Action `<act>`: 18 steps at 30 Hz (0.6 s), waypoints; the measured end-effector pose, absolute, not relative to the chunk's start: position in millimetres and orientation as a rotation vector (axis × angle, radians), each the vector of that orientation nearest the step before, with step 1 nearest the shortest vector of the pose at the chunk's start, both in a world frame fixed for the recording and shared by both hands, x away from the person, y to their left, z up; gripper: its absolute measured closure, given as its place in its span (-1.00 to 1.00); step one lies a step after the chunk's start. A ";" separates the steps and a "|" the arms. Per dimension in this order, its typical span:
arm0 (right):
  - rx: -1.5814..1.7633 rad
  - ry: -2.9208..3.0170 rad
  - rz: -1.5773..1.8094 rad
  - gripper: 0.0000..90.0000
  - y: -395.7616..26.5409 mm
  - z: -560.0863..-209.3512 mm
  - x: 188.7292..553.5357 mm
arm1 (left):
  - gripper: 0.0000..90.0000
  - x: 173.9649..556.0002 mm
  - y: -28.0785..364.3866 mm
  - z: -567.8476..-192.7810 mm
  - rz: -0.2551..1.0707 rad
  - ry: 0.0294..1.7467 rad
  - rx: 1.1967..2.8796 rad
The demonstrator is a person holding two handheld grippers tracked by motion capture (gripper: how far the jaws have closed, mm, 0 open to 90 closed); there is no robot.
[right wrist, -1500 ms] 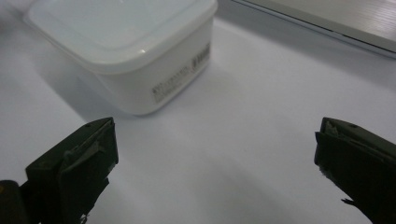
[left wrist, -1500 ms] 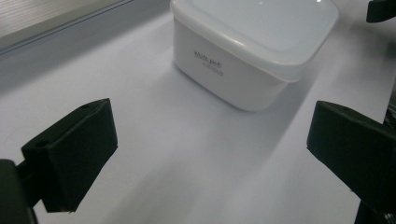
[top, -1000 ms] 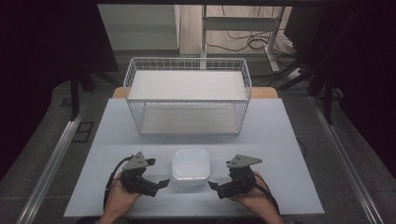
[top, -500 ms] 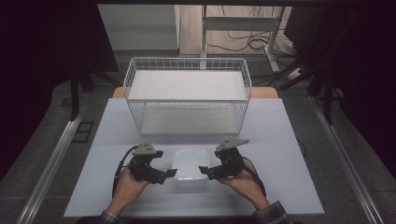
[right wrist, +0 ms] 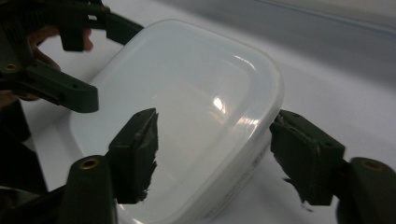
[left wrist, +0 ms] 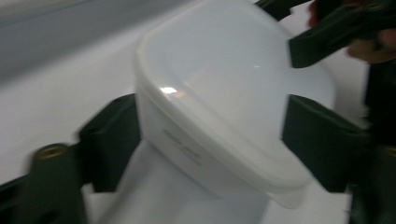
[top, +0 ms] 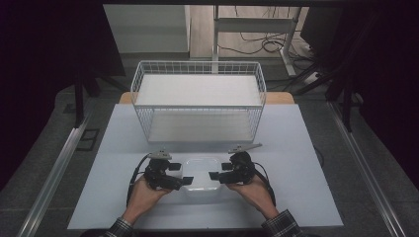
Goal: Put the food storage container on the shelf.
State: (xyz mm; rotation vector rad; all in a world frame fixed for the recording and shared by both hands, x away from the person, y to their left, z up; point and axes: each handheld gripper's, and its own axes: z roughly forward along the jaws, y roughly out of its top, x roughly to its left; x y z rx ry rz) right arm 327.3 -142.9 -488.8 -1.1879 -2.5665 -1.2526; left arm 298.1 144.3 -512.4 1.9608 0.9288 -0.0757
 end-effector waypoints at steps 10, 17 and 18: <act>-1.279 -2.395 -1.217 0.45 -164.0 -481.9 313.2 | 0.27 281.5 160.4 -506.3 -0.152 0.951 1.905; -1.314 -2.398 -1.291 0.75 -170.5 -475.0 302.6 | 0.76 276.6 165.9 -502.7 -0.147 0.987 1.806; -1.312 -2.435 -1.298 0.75 -169.2 -474.5 301.5 | 0.77 277.0 165.3 -502.4 -0.140 0.997 1.804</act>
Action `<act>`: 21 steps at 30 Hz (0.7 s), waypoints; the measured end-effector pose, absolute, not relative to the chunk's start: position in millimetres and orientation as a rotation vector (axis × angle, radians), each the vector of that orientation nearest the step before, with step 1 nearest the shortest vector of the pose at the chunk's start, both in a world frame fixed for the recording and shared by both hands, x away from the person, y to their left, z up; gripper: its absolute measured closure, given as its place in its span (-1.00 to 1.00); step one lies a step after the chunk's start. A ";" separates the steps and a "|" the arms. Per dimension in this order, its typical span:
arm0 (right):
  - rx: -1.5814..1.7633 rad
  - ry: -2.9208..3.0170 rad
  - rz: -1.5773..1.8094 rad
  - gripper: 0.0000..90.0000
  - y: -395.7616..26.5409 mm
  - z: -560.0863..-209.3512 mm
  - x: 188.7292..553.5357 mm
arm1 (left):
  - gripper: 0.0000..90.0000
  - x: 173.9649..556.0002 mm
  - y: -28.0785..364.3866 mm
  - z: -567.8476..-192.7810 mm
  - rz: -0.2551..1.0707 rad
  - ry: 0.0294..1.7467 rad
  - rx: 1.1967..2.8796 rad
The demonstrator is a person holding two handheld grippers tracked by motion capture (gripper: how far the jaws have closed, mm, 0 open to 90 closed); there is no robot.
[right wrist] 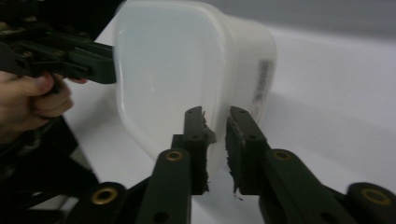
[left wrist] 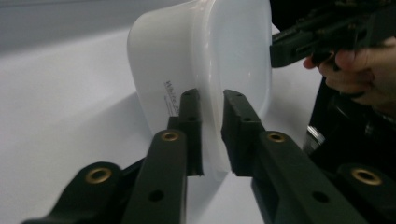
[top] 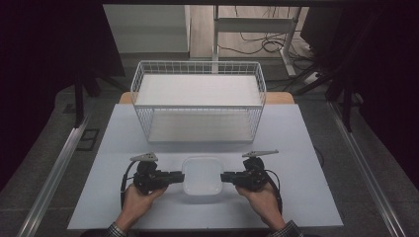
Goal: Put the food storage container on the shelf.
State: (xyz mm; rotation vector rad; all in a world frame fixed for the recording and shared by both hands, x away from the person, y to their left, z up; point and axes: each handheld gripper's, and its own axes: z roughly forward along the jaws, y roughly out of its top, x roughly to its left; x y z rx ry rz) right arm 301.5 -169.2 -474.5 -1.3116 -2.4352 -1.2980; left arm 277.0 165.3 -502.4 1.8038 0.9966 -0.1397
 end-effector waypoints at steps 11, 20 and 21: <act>-1.305 -2.521 -1.404 0.75 -163.8 -466.0 298.9 | 0.80 279.9 164.0 -491.9 -0.062 1.021 1.781; -1.262 -2.541 -1.484 0.75 -163.4 -449.7 304.5 | 0.80 286.0 165.0 -469.7 -0.013 0.995 1.786; -1.259 -2.546 -1.491 0.75 -163.6 -446.7 305.5 | 0.80 287.6 164.6 -466.5 -0.008 0.991 1.784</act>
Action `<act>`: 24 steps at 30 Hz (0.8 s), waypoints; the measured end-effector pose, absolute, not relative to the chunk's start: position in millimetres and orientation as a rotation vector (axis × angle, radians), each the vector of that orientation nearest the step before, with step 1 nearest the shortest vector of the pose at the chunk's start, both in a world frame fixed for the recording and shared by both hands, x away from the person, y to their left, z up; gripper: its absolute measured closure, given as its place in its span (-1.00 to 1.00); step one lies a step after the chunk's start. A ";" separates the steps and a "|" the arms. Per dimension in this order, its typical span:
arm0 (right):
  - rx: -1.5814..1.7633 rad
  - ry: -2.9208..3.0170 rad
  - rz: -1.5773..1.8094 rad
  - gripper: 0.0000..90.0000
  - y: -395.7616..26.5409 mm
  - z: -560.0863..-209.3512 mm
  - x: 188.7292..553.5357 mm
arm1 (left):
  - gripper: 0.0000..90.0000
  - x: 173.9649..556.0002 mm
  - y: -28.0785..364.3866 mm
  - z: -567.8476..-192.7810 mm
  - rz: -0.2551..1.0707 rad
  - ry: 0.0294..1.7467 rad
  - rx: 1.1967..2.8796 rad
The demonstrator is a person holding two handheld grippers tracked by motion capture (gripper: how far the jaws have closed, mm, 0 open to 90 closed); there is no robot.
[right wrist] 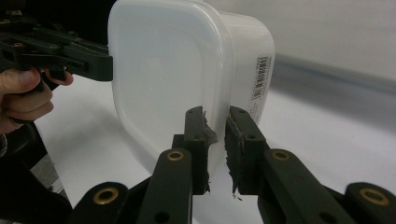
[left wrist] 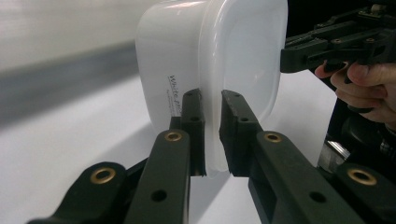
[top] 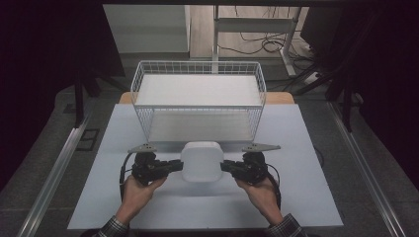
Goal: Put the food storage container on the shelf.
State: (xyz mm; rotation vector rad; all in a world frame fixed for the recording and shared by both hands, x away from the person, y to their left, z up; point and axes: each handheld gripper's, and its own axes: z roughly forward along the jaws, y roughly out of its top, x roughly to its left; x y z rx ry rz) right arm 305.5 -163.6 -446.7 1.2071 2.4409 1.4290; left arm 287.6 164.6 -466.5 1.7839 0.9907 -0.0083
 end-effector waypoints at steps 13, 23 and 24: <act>1.121 2.350 1.512 0.75 -163.0 -401.3 323.4 | 0.79 305.8 165.7 -412.9 0.102 0.941 1.784; 1.065 2.304 1.551 0.75 -154.8 -364.6 339.6 | 0.78 318.9 172.5 -374.0 0.176 0.923 1.758; 1.060 2.301 1.554 0.75 -154.0 -360.3 341.4 | 0.78 320.6 173.4 -369.9 0.176 0.925 1.751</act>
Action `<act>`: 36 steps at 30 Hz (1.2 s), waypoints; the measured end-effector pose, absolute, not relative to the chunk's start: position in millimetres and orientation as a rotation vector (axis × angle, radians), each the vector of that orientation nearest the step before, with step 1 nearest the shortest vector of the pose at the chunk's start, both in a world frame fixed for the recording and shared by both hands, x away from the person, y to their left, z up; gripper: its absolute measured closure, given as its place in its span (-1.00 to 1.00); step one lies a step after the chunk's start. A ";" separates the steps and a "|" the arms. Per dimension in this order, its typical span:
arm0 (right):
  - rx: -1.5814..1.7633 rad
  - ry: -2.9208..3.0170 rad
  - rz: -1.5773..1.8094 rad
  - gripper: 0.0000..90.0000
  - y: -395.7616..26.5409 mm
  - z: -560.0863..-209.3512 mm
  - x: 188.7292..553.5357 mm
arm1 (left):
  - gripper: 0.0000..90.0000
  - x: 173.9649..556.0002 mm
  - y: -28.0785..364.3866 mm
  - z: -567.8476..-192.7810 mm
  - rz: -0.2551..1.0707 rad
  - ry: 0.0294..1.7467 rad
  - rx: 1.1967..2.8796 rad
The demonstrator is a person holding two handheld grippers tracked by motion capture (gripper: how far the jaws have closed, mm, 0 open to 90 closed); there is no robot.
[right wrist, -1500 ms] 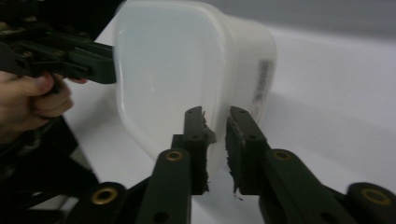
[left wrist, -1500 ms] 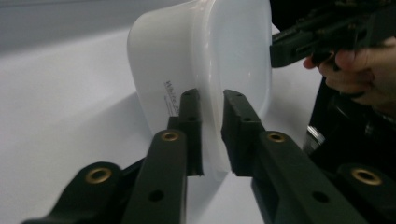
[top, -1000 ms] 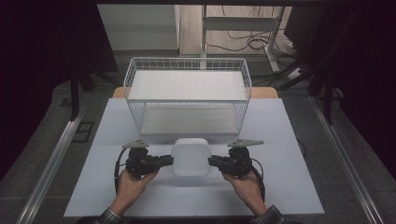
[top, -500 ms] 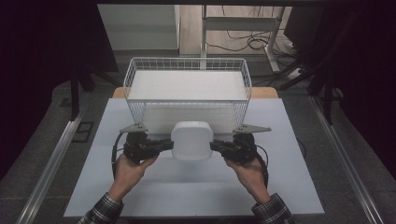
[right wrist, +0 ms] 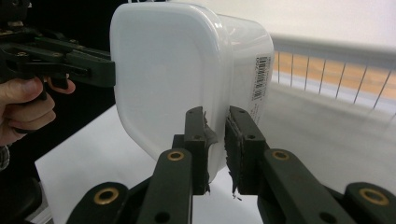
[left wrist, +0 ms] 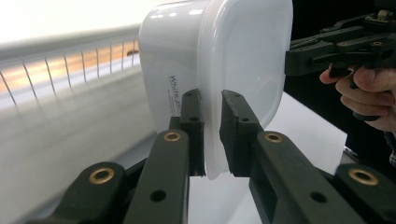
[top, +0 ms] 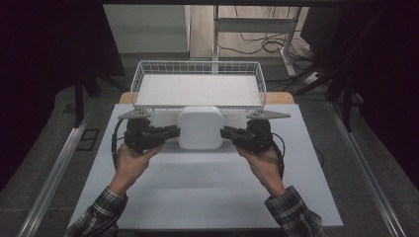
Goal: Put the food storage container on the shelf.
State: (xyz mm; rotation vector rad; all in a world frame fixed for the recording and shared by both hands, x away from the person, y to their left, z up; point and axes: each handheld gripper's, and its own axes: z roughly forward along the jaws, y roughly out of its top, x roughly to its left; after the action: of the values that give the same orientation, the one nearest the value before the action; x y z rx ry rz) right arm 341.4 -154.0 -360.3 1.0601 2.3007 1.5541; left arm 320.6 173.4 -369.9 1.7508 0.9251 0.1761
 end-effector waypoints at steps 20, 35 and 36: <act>1.038 2.223 1.582 0.76 -137.1 -291.8 394.5 | 0.77 377.9 184.5 -308.6 0.230 0.946 1.717; 1.149 2.249 1.546 0.73 -133.9 -296.9 429.2 | 0.65 410.3 178.3 -315.4 0.193 1.029 1.710; 1.154 2.251 1.542 0.72 -133.5 -296.6 430.4 | 0.62 410.7 178.0 -315.2 0.192 1.027 1.710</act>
State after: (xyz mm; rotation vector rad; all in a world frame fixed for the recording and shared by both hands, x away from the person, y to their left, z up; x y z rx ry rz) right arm 430.4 -133.5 -296.6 1.1537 2.2507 1.5417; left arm 410.7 178.0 -315.2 1.7105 1.0274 0.1920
